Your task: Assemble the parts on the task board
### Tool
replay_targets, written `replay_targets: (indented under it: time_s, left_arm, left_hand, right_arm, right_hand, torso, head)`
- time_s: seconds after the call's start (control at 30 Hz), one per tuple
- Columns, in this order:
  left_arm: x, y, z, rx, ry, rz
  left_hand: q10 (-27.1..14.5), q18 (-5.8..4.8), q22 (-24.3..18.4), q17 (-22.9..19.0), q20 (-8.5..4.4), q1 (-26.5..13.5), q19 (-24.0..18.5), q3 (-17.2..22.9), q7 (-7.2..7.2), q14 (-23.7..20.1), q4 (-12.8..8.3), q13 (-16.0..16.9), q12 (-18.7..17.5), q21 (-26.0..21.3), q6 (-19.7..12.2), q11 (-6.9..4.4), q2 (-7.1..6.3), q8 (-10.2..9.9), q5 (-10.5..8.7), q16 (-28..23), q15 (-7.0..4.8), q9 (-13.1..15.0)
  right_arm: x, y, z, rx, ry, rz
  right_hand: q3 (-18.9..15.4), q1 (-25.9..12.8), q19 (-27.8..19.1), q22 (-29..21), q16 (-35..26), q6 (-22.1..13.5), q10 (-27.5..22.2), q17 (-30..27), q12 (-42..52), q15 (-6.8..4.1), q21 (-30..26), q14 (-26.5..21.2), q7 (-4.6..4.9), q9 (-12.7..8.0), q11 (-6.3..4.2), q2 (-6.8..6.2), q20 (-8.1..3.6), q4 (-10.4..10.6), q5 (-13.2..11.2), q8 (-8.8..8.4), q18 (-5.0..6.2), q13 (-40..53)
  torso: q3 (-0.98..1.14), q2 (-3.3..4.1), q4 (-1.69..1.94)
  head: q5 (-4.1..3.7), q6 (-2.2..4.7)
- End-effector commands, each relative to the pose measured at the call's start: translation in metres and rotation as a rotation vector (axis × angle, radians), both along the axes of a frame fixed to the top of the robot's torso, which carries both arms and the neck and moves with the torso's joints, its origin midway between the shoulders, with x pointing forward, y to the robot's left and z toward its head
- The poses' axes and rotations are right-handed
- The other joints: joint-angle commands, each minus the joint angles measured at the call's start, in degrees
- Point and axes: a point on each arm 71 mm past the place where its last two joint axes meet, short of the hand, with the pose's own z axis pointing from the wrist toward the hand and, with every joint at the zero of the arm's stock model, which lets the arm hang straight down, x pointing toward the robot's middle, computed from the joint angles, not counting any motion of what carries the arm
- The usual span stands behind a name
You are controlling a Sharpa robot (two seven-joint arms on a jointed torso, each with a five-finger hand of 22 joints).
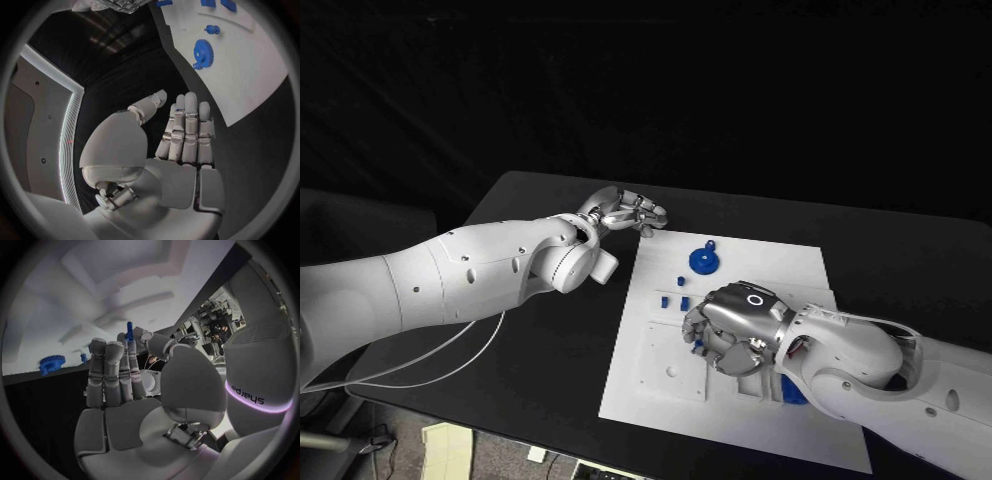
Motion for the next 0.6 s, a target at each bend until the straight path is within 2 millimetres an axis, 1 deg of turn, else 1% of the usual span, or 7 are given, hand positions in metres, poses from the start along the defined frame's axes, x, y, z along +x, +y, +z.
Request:
replay_targets:
  time_s: [0.03, 0.2, 0.6]
  left_arm:
    - [-0.0004, -0.002, 0.001, -0.006, -0.002, -0.006]
    - [-0.0005, -0.0017, 0.0009, -0.006, -0.001, -0.007]
    - [-0.0009, -0.002, 0.0006, -0.004, 0.004, -0.01]
  left_hand:
    - [-0.2, -0.81, 0.1, 0.1, -0.6, 0.0, -0.3, 0.0, -0.12, 0.5, -0.4, 0.1, -0.1, -0.3, -0.4, 0.0, 0.67, 0.3, 0.08, -0.2, 0.07, -0.1]
    - [-0.2, -0.81, 0.1, 0.1, -0.6, 0.0, -0.3, 0.0, -0.12, 0.5, -0.4, 0.1, -0.1, -0.3, -0.4, 0.0, 0.68, 0.3, 0.08, -0.2, 0.08, -0.1]
    - [-0.2, -0.82, 0.1, 0.2, -0.59, 0.0, -0.3, 0.0, -0.11, 0.5, -0.3, 0.1, -0.1, -0.3, -0.5, 0.01, 0.7, 0.3, 0.06, -0.3, 0.08, -0.1]
  right_arm:
    - [-0.0015, 0.0014, -0.0024, -0.026, -0.013, 0.019]
    - [-0.0025, 0.0027, -0.0053, -0.027, -0.009, 0.021]
    - [-0.0028, 0.0042, -0.0064, -0.043, -0.025, 0.026]
  right_hand:
    - [-0.3, 0.1, 0.0, 1.3, 0.3, -0.3, 0.5, -0.1, 0.1, -0.27, 0.3, 0.0, 0.11, 0.1, -0.03, 0.82, -0.21, 0.0, 0.2, 0.06, 0.86, 4.3]
    - [-0.3, 0.1, 0.0, 1.3, 0.3, -0.3, 0.5, -0.1, 0.1, -0.28, 0.3, 0.0, 0.11, 0.1, -0.03, 0.85, -0.21, 0.0, 0.2, 0.05, 0.86, 4.3]
    - [-0.4, 0.1, 0.0, 1.3, 0.3, -0.3, 0.5, -0.1, 0.1, -0.28, 0.4, 0.0, 0.1, 0.1, -0.03, 0.87, -0.21, -0.1, 0.2, 0.05, 0.86, 4.4]
  torso:
    - [-0.03, -0.02, 0.03]
    - [-0.03, -0.01, 0.03]
    - [-0.02, -0.01, -0.01]
  head:
    - [0.11, -0.13]
    - [0.31, -0.29]
    - [0.51, -0.43]
